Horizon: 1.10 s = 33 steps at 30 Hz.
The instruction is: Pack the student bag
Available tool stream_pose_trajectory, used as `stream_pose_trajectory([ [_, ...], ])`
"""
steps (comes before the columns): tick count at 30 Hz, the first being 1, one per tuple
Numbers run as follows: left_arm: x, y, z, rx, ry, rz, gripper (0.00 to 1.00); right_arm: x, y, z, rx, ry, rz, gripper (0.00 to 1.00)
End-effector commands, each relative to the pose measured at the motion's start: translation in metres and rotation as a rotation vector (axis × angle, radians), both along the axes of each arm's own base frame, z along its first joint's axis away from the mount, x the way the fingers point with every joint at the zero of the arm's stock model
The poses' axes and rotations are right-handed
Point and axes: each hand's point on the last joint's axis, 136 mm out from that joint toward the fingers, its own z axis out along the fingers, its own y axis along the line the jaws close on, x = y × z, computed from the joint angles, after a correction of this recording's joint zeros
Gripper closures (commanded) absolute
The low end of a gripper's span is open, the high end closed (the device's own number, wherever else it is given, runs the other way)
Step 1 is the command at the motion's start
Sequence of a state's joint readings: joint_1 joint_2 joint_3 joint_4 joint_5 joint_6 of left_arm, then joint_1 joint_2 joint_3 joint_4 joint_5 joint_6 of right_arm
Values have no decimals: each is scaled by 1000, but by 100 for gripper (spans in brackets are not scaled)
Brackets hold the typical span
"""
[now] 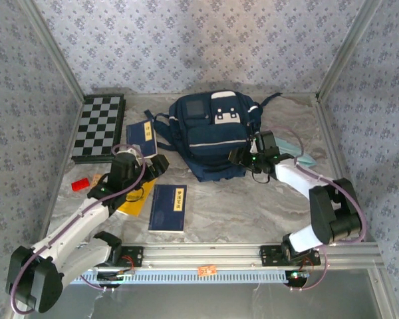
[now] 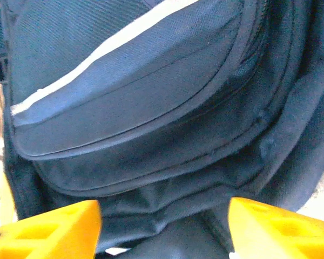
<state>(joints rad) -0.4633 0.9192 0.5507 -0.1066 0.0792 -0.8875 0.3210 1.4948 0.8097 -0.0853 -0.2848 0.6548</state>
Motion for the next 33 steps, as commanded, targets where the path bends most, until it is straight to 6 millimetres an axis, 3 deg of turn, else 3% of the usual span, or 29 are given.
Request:
stream_pose_trajectory([
  [1,2,6,2,41,-13,19,0,10,16,2,4,-26,32,43],
  [8,2,16,0,141,9,6,0,-4,57,-6,-2,-26,32,63],
  [11,8,30,-4,112,67,82,0,-16,87,-3,23,-52,26,66],
  [14,20,26,-2,6,63,92,0,-25,122,7,62,-84,63,66],
  [16,23,23,0,-9,68,84,0,-28,133,18,38,-108,99,63],
  [19,24,12,3,-37,82,37,0,-35,119,31,-23,-123,92,54],
  [21,22,7,2,-52,94,18,0,-40,101,36,-56,-126,69,44],
  [25,17,-6,0,-77,103,1,0,-42,57,39,-91,-86,16,33],
  [29,17,-30,-3,-128,106,-21,0,-25,17,34,-33,-72,-77,29],
  [33,20,-57,-8,-130,133,-67,0,-6,-5,25,-32,-67,-103,27],
])
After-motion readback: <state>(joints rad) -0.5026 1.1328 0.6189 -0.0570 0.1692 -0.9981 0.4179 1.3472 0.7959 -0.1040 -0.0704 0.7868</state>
